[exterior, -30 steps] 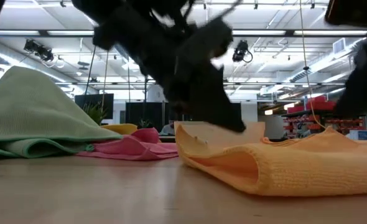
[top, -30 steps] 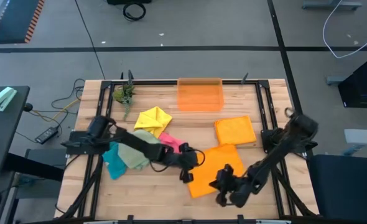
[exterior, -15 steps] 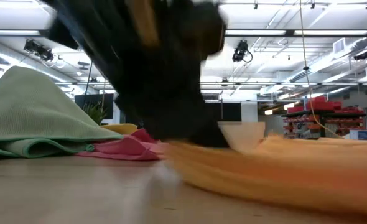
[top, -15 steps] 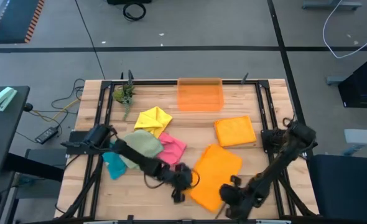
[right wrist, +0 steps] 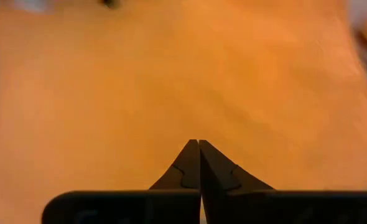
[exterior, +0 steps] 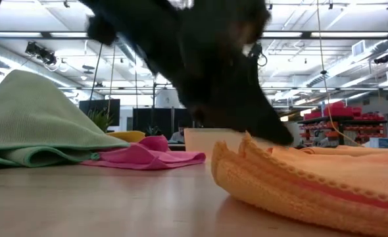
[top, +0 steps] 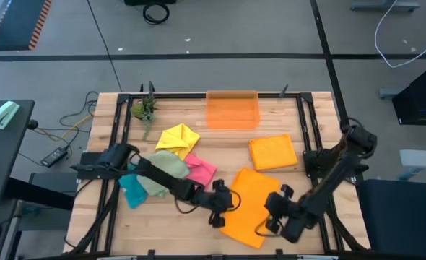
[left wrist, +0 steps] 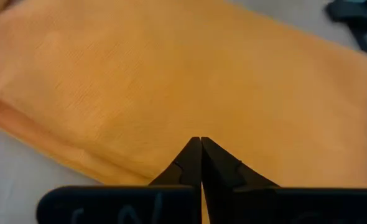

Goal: Fold microfiber towels
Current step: Fold the left orange microfiber cloth

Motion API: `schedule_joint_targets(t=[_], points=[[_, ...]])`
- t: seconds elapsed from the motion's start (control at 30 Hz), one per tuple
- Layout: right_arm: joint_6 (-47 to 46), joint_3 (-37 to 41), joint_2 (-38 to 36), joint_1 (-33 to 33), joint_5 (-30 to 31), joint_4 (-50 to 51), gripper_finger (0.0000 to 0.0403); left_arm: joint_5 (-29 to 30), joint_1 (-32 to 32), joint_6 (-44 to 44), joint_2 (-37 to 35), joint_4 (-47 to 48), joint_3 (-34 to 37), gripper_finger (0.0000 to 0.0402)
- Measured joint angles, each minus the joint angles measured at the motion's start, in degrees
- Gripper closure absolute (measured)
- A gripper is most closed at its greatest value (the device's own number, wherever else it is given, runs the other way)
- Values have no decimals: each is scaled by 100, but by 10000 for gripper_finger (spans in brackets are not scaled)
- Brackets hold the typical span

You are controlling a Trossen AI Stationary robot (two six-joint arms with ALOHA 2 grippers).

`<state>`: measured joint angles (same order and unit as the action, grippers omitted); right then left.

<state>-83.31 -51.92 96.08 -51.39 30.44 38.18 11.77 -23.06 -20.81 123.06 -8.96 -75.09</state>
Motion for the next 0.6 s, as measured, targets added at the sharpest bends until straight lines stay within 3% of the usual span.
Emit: schedule_joint_targets(t=[0.23, 0.43, 0.53, 0.6], points=[[457, 1031, -13, 637, -95, -1297, 402, -395, -176, -730, 359, -190, -28, 390], [1859, 992, -9, 1378, 119, -1324, 402, -494, -550, -656, 413, -339, -205, 393], [2782, 787, -41, 1710, 113, -1194, 402, -559, -607, -83, 339, 50, -496, 384], [3082, 604, -170, 1863, -75, -1148, 402, -189, -571, 95, 111, 890, -725, 386]])
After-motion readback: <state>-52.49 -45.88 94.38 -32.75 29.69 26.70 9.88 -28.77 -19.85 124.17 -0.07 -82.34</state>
